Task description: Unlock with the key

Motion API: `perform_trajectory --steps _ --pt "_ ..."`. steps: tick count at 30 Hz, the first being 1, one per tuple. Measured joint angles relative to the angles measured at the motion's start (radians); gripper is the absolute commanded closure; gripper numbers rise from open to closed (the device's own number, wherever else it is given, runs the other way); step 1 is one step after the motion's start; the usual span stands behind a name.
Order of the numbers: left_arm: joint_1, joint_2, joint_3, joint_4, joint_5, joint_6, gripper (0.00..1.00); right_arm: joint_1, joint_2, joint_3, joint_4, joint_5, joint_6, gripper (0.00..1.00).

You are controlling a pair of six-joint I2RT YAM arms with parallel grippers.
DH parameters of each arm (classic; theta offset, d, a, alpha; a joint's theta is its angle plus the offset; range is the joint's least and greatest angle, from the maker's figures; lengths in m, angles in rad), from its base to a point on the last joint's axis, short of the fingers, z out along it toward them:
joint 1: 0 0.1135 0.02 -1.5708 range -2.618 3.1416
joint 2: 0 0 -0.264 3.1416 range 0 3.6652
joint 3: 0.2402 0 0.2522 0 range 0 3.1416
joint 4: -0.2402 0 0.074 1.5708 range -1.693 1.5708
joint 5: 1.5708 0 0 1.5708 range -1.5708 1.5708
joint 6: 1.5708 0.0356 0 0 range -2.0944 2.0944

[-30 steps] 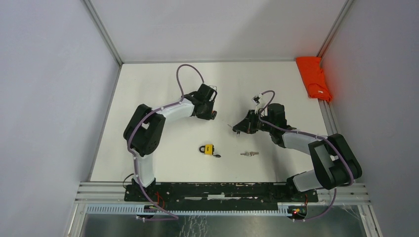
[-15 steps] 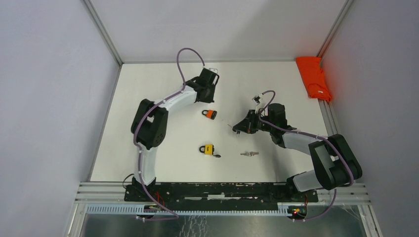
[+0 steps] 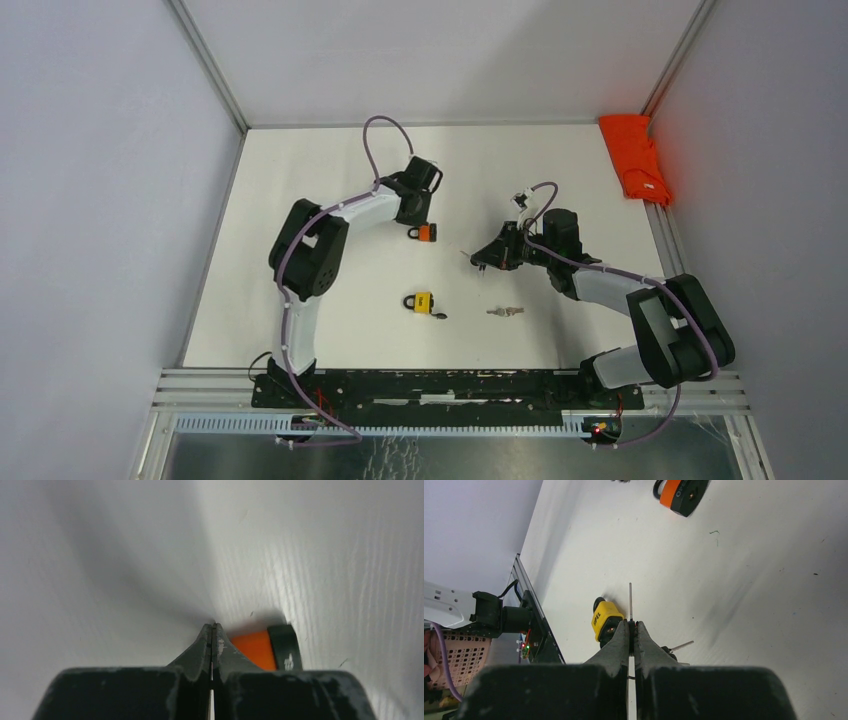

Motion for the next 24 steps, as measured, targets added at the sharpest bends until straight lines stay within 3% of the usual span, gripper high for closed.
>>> perform_trajectory --steps 11,18,24 --pt "0.0 -0.184 -0.266 0.042 -0.005 -0.005 0.97 0.0 0.0 0.0 0.0 0.0 0.003 1.0" --pt "0.0 -0.208 -0.288 0.064 0.026 -0.002 0.75 0.0 -0.019 -0.011 0.0 0.0 0.003 1.0" --pt "0.0 -0.306 -0.3 0.102 0.188 0.114 0.69 0.0 -0.095 -0.016 -0.027 0.001 0.01 1.0"
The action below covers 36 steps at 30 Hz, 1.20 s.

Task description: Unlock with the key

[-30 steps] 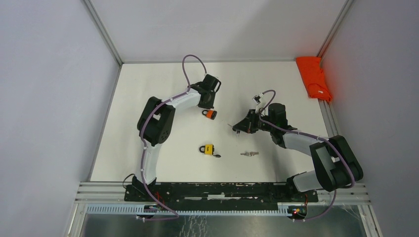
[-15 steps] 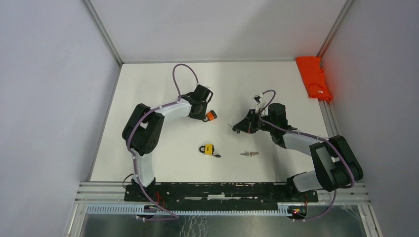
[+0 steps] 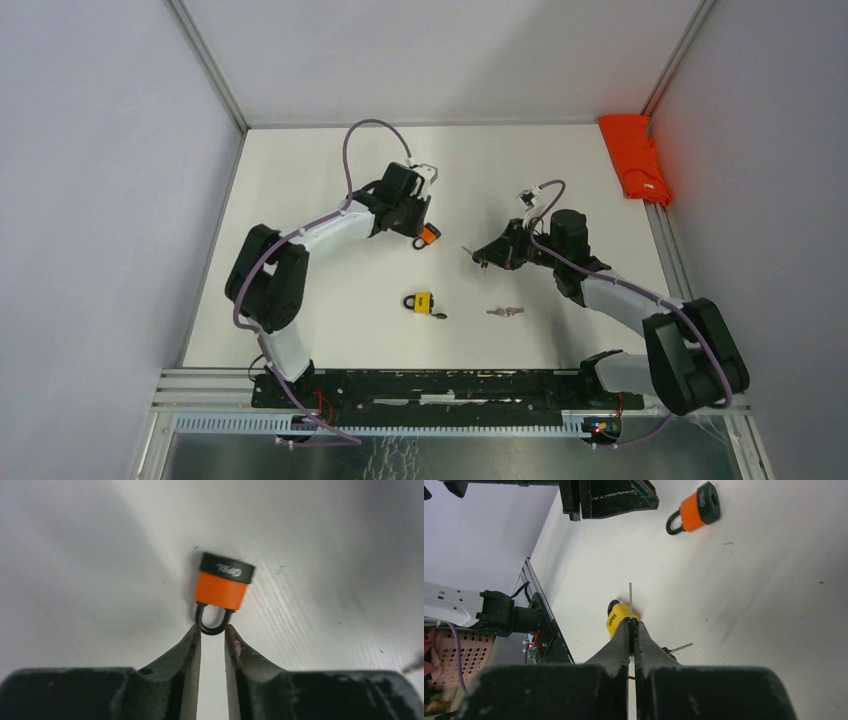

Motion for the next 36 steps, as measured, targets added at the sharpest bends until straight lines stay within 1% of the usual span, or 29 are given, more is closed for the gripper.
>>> perform_trajectory --steps 5,7,10,13,17,18,19,21,23,36 --pt "0.0 -0.043 0.046 -0.01 0.158 0.179 0.68 0.0 -0.108 0.009 -0.052 0.002 -0.005 1.0" --pt "0.0 -0.032 0.092 -0.053 0.207 0.253 0.65 0.0 -0.138 0.026 -0.084 0.004 -0.012 1.0" --pt "0.0 0.016 0.185 -0.121 0.229 0.341 0.58 0.0 -0.175 0.054 -0.121 0.009 -0.019 1.0" --pt "0.0 0.098 0.269 -0.178 0.235 0.41 0.55 -0.001 -0.211 0.078 -0.148 0.014 -0.031 1.0" --pt "0.0 0.141 0.278 -0.229 0.245 0.439 0.53 -0.002 -0.225 0.102 -0.17 0.017 -0.04 1.0" --pt "0.0 0.148 0.279 -0.242 0.245 0.441 0.51 -0.003 -0.225 0.104 -0.174 0.017 -0.042 1.0" --pt "0.0 0.155 0.279 -0.256 0.244 0.446 0.46 -0.004 -0.225 0.104 -0.178 0.017 -0.042 1.0" --pt "0.0 0.164 0.279 -0.274 0.244 0.454 0.44 -0.007 -0.225 0.104 -0.188 0.017 -0.042 1.0" --pt "0.0 0.167 0.279 -0.284 0.246 0.456 0.4 -0.007 -0.225 0.104 -0.193 0.017 -0.042 1.0" --pt "0.0 0.256 0.318 -0.289 0.254 0.457 0.38 -0.013 -0.227 0.104 -0.197 0.016 -0.042 1.0"
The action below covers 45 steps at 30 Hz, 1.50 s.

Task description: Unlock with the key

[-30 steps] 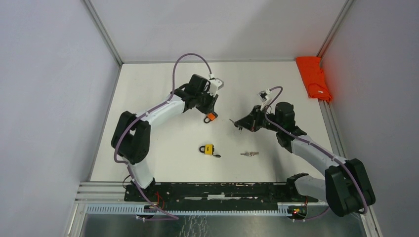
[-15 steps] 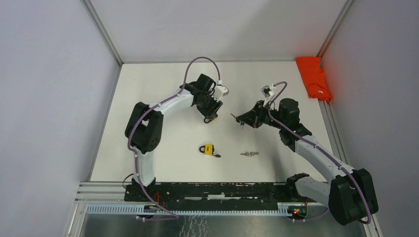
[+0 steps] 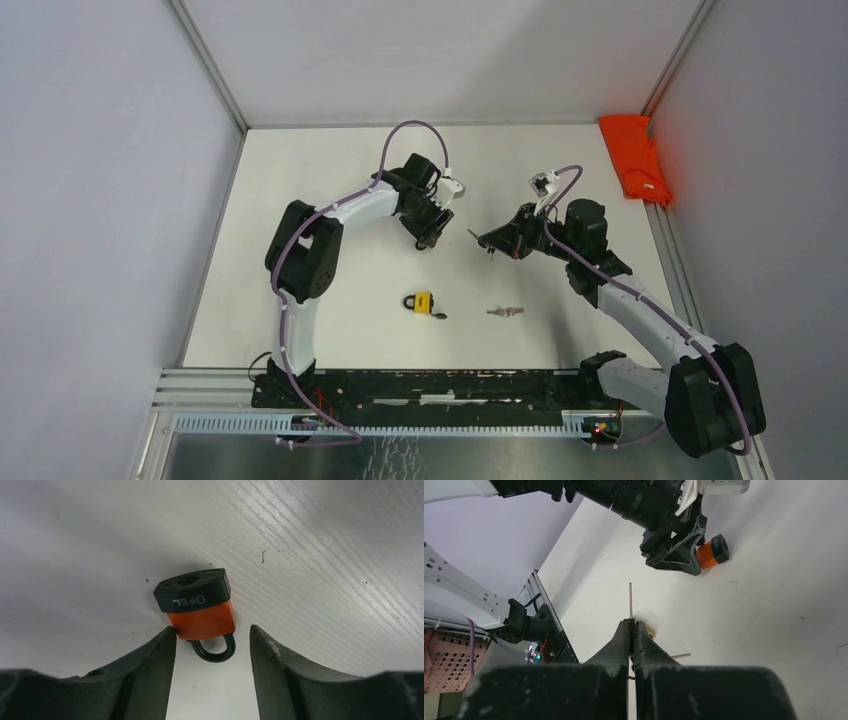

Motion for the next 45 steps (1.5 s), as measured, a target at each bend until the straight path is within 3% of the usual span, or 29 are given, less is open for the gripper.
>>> perform_trajectory --steps 26,32,38,45 --pt "-0.023 0.061 0.039 0.03 -0.038 -0.001 0.36 -0.001 -0.018 0.0 0.001 0.0 -0.01 1.0" --pt "-0.024 0.071 0.046 0.049 -0.039 -0.002 0.52 -0.003 -0.018 0.0 0.001 0.0 -0.011 1.0" --pt "-0.025 0.071 0.044 0.056 -0.044 -0.003 0.94 -0.005 -0.018 0.0 0.001 0.0 -0.011 1.0" --pt "-0.025 0.033 -0.022 0.131 -0.058 -0.023 0.98 -0.007 -0.016 0.0 0.0 0.008 -0.019 1.0"
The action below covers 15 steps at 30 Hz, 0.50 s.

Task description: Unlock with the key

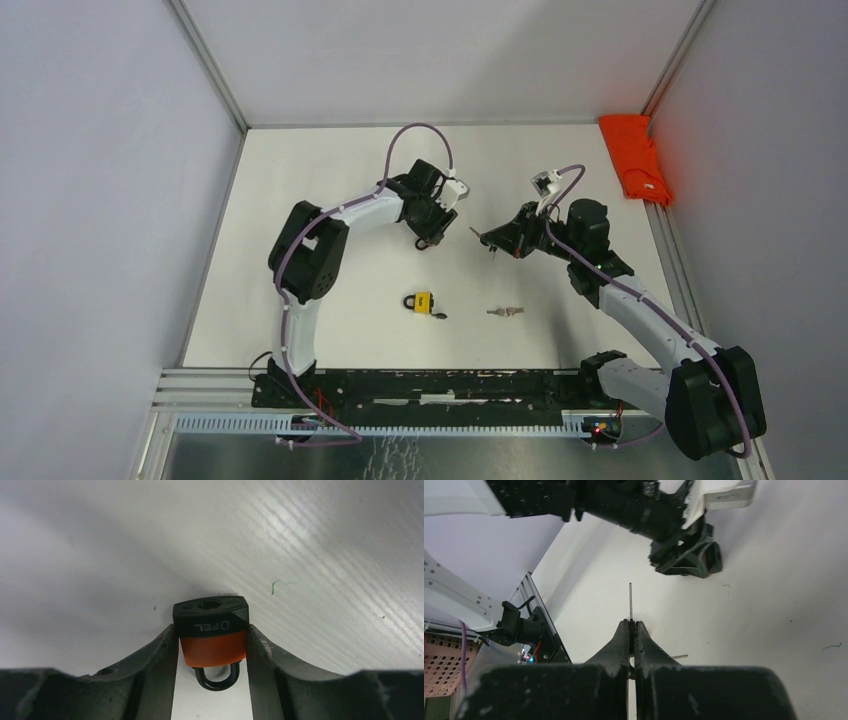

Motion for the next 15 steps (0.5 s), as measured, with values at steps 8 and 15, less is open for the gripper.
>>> perform_trajectory --steps 8,15 --pt "-0.057 -0.295 -0.233 0.069 -0.096 -0.013 0.98 -0.033 0.002 0.012 -0.087 0.028 -0.047 1.0" --pt "-0.219 -0.589 -0.277 0.13 -0.152 0.006 0.98 -0.046 0.0 0.064 -0.16 -0.021 -0.059 1.0"
